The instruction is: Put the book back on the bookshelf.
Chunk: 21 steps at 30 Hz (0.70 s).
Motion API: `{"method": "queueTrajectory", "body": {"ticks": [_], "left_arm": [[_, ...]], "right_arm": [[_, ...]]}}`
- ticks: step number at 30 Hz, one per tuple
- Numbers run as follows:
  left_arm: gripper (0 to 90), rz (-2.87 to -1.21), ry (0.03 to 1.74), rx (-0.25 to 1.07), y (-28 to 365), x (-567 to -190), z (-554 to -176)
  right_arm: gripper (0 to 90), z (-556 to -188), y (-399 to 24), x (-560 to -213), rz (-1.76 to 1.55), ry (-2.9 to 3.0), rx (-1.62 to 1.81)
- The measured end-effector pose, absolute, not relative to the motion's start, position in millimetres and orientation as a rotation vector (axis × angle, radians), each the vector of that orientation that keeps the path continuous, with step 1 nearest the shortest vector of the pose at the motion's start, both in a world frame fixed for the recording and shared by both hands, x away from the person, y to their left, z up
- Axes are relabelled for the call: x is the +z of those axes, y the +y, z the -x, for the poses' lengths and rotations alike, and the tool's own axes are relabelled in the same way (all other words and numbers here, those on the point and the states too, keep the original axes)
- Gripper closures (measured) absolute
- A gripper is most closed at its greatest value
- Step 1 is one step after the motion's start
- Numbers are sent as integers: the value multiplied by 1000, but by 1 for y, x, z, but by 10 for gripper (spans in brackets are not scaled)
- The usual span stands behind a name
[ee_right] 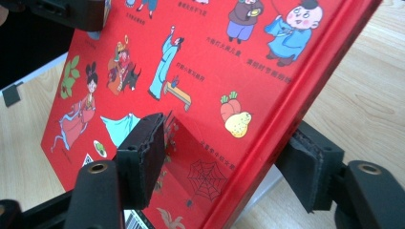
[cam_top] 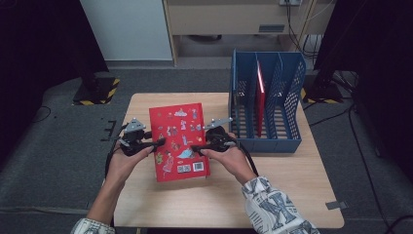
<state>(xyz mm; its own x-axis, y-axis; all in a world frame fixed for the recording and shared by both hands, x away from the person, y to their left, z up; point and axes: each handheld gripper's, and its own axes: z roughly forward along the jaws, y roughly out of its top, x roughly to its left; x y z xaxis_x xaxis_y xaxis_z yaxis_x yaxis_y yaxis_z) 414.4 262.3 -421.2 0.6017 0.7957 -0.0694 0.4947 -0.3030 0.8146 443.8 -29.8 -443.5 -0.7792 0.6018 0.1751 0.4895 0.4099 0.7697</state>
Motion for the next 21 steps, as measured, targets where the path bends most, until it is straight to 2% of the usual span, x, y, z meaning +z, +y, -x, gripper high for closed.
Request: {"method": "queueTrajectory", "body": {"ticks": [11, 21], "left_arm": [[470, -1999, 1015, 482, 270, -424, -416], [494, -1954, 1023, 522, 269, -418, -417]], "right_arm": [[459, -448, -20, -431, -933, 2493, 1318], [476, -449, -16, -418, -904, 2463, 1276]]}}
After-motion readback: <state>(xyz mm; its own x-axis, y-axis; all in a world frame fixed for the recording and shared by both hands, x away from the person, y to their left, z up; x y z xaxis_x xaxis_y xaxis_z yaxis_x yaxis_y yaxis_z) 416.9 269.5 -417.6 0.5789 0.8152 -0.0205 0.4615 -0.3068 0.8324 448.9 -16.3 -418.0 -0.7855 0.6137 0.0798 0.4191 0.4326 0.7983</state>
